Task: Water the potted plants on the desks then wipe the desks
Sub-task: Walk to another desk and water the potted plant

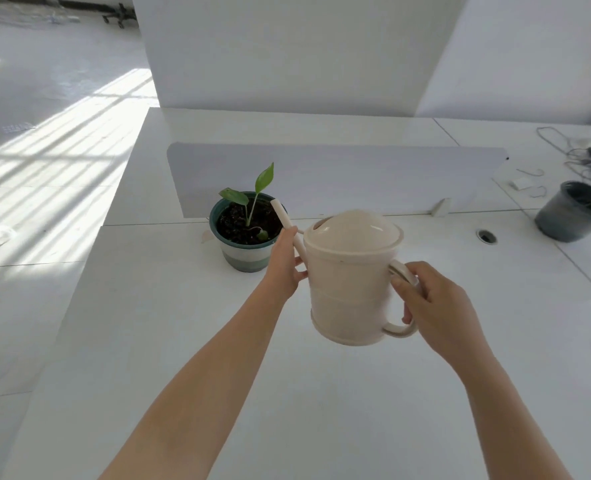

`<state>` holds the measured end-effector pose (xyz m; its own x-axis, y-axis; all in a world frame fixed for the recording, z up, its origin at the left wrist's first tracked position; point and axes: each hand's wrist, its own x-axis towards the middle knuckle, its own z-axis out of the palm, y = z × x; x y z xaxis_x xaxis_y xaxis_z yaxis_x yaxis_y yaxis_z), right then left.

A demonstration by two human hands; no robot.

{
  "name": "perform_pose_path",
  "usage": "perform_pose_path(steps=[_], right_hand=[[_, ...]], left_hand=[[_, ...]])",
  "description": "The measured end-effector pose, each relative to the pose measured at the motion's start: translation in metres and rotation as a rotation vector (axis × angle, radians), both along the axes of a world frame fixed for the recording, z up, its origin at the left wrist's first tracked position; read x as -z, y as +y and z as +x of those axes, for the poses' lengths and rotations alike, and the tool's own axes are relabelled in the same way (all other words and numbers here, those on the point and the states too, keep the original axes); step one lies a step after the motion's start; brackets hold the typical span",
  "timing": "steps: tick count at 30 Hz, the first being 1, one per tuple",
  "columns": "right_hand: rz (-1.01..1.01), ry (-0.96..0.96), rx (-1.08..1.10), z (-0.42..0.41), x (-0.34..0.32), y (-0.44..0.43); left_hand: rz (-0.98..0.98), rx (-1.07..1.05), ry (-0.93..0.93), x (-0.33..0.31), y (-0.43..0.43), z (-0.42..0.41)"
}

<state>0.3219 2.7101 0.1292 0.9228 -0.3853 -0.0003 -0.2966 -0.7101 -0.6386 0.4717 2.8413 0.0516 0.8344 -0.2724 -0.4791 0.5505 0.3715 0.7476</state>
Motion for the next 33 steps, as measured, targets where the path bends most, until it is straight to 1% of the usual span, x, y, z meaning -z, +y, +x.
perform_pose_path(steps=[6, 10, 14, 21, 25, 29, 33], right_hand=[[-0.053, 0.016, -0.003, 0.005, -0.005, 0.0], [-0.056, 0.046, -0.028, -0.001, -0.005, -0.001], [-0.093, 0.08, -0.086, -0.004, -0.002, 0.003], [-0.024, 0.046, -0.135, 0.007, 0.006, 0.018], [-0.007, 0.0, -0.129, 0.021, 0.009, 0.024], [-0.011, -0.034, -0.094, 0.027, 0.008, 0.022], [-0.012, -0.038, -0.06, 0.023, 0.006, 0.012]], left_hand=[[-0.03, -0.059, 0.047, 0.003, -0.005, 0.0], [-0.048, -0.06, 0.045, 0.013, 0.003, -0.01], [-0.074, -0.121, 0.034, 0.026, 0.018, -0.024], [-0.018, -0.206, 0.015, 0.025, 0.043, -0.013], [0.007, -0.157, 0.005, 0.018, 0.046, 0.006], [0.026, -0.101, -0.051, 0.012, 0.038, 0.017], [0.002, -0.101, 0.036, 0.008, 0.023, 0.014]])
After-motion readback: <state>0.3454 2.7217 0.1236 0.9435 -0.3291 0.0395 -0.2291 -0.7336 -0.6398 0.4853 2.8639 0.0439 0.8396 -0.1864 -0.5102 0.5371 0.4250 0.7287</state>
